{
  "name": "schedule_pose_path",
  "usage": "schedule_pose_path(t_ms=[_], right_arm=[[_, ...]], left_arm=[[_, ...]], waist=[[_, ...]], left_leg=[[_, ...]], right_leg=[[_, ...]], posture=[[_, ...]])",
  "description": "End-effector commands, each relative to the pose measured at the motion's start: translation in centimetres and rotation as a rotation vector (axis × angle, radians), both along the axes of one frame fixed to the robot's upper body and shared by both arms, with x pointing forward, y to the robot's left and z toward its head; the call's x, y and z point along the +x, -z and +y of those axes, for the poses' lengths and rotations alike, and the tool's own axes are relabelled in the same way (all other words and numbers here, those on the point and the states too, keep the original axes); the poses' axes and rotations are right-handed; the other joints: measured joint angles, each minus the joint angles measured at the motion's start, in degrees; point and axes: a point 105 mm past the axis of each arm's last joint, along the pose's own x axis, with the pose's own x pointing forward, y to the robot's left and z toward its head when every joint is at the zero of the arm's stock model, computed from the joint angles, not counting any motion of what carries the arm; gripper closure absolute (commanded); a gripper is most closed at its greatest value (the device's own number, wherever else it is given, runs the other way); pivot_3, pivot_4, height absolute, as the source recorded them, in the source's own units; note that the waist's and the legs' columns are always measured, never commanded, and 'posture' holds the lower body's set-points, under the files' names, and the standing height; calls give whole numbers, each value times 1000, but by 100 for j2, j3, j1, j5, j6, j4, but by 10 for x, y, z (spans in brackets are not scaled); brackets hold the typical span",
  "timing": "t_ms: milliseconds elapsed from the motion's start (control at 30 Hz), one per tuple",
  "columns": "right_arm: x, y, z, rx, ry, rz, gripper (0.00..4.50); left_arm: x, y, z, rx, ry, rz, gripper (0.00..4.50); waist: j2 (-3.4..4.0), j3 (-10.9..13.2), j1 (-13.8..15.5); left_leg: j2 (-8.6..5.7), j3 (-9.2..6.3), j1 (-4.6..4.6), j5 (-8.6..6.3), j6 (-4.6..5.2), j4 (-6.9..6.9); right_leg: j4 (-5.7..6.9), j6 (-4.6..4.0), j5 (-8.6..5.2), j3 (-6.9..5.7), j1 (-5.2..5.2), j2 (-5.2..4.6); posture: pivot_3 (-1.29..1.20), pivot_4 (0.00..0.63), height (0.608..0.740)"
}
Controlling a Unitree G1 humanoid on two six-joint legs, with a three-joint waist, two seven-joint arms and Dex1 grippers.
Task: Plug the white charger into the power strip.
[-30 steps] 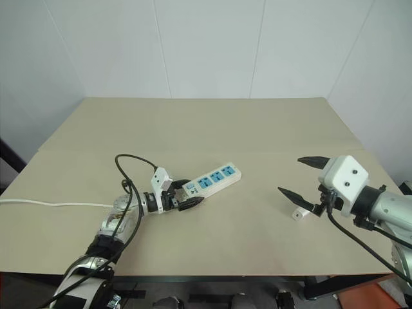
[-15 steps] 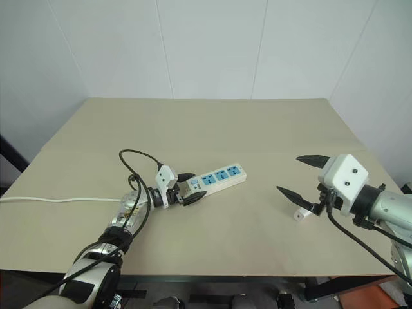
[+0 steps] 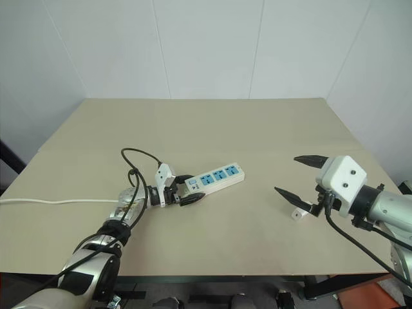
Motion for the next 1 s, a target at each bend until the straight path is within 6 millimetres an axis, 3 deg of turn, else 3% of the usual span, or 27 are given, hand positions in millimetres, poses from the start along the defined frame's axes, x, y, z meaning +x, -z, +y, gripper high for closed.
schedule_pose_path(t_ms=[33, 200, 333, 600, 1000], right_arm=[[-3, -14, 1, 2, -6, -50, 0], [-5, -16, 1, 1, -5, -56, 0], [-6, -17, 1, 4, -6, -59, 0], [-4, -18, 2, 8, -10, -58, 0], [0, -19, -5, -1, -7, -44, 0]], left_arm=[[-3, 18, 3, 61, -10, 42, 31], [-2, 21, 1, 107, -9, 7, 31], [-3, 23, 0, 105, -18, 0, 1191], [-6, 17, -1, 50, 16, 11, 1215], [-35, -13, -16, 50, 370, -84, 1215]], waist=[[0, 0, 2], [0, 0, 12], [1, -1, 9], [2, -2, 8], [2, -1, 17]], left_leg=[[0, 0, 3, 0, 0, 0], [0, 0, 37, -1, 0, -4], [3, 0, 59, -1, -1, -12], [3, 0, 58, -1, -1, -12], [2, 0, -2, -4, -2, -11]], right_leg=[[0, 0, 0, 0, 4, 0], [-12, 2, -2, -1, 41, 0], [-41, 11, 4, -4, 72, 0], [-44, 13, 5, -4, 73, -1], [-59, 14, 10, -6, 26, -1]], posture=[[0, 150, 740], [0, 150, 740], [0, 150, 740], [0, 150, 740], [0, 150, 740]])
